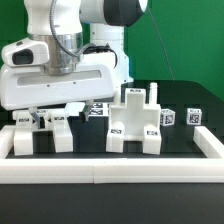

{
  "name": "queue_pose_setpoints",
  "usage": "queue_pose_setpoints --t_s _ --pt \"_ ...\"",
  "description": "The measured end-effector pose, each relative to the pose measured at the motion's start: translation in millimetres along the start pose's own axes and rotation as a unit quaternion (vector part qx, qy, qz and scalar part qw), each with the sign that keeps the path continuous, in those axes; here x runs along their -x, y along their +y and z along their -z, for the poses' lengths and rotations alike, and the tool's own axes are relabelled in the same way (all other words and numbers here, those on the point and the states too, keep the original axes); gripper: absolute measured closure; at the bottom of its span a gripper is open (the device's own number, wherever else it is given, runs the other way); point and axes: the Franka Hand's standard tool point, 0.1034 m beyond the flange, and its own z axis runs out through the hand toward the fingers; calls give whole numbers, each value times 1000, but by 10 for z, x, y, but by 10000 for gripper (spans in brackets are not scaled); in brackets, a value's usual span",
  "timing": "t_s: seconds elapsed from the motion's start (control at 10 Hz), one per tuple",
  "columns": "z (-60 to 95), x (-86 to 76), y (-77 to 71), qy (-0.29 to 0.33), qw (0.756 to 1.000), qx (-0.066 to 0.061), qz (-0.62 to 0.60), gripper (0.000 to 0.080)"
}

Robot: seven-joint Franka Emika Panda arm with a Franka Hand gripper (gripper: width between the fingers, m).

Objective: Assemble chair

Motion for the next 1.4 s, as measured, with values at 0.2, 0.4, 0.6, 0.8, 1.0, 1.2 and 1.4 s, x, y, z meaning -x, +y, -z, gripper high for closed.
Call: queue_pose_setpoints --t_s 0.2,0.4,0.6,0.8,1.0,1.2,1.4 --pt "-5 3 1 0 1000 0 0 151" --pt "-70 35 6 -4 1000 0 12 151" --pt "-134 50 9 -5 1000 3 13 151" --pt "-255 110 45 -13 1000 3 10 151" --pt "-312 139 58 -16 1000 4 8 151" --pt "-326 136 36 -17 1000 4 6 151" --pt "-330 114 -3 -17 1000 2 3 151"
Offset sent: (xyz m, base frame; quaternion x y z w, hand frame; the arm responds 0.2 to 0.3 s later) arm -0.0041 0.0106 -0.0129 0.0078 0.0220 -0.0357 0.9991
